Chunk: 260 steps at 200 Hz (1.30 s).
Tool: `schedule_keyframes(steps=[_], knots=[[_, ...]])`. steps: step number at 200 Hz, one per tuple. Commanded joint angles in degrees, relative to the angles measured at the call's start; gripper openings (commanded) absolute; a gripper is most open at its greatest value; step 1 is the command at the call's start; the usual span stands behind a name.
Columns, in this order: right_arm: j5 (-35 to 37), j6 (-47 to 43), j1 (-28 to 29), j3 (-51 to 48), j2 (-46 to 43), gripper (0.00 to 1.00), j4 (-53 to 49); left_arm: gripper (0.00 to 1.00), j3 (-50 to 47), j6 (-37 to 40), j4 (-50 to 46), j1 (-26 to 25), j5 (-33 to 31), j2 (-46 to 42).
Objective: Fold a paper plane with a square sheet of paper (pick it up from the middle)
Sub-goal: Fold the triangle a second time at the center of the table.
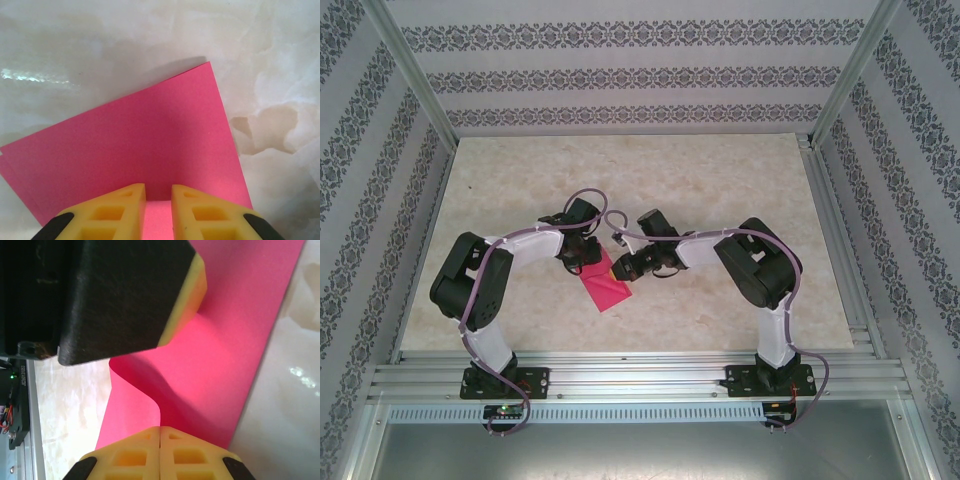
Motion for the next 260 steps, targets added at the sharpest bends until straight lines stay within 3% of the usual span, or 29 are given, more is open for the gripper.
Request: schedule_keyframes(steps=[1,101,176,260], knots=[[-1.40,1.35,-0.55,-0.70,-1.34,0.07,4.43,0.24,-0.85,0.26,0.59,0.05,0.43,-1.50],[-2.87,-6.70,-0.71,6.65,2.06,0.07,-8.43,0.24,-0.71,0.64,0.33,0.06,0.19,-1.65],[-1.73,-6.52,-0.75,4.99,2.13,0.06,-5.79,0.25,-0.34,0.76,0.41,-0.02,1.02,-4.50],[-2.77,-7.10,-0.97,5.64,4.25,0.06,-5.67,0.27,-3.80,-1.82,-0.55,-0.08,2.51,-15.23]])
